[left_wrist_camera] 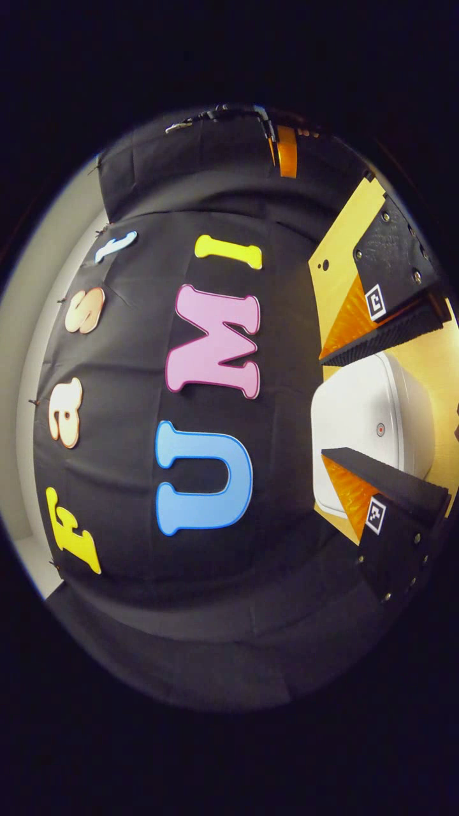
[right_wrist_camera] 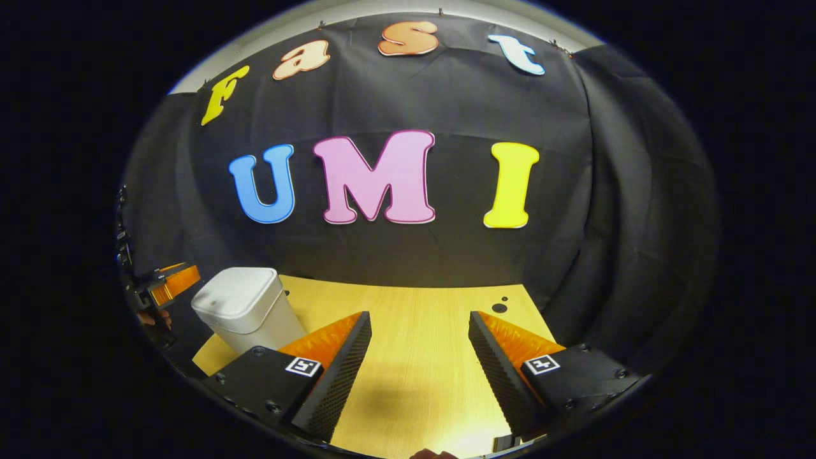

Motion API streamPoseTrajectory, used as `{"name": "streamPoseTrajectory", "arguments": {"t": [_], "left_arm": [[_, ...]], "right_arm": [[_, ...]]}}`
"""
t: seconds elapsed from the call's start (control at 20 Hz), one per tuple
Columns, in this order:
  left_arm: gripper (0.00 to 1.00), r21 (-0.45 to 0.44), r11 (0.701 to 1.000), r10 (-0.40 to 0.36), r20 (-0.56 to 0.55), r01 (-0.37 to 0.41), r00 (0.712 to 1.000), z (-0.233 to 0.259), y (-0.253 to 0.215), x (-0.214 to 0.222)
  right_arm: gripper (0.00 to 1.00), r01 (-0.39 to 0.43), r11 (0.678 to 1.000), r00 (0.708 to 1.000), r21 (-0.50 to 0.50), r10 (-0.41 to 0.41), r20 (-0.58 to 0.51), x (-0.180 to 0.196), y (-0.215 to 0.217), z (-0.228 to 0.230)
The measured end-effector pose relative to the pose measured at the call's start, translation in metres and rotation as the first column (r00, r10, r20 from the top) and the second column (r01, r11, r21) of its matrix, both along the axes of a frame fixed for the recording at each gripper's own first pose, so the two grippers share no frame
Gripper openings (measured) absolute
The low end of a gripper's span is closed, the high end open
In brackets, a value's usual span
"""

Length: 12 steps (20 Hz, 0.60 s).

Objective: Press the lid of the desktop garbage bin to open it, pick up the crumpled paper on the desktop and throw it into the bin, then pick up the pop can on the desktop and drop it into the bin, and finally close the garbage bin lid.

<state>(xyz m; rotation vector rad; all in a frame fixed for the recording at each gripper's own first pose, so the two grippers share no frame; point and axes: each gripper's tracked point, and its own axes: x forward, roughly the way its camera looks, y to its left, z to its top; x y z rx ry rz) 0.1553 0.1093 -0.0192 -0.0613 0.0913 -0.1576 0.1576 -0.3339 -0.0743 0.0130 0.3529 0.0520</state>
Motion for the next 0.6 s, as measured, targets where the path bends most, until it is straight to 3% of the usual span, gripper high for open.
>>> {"name": "streamPoseTrajectory", "arguments": {"t": [0.4, 0.6], "left_arm": [[0.87, -0.104, 0.993, -0.047, 0.147, 0.063, 0.988, 0.061, -0.023, -0.043], [0.84, -0.118, 0.993, 0.012, 0.209, 0.013, 0.978, 0.072, -0.029, -0.082]], "right_arm": [[0.99, 0.083, 0.996, 0.986, -0.028, -0.078, 0.149, -0.057, 0.025, 0.062], [0.99, 0.043, 0.996, 0.978, -0.076, -0.027, 0.205, -0.069, 0.03, 0.071]]}}
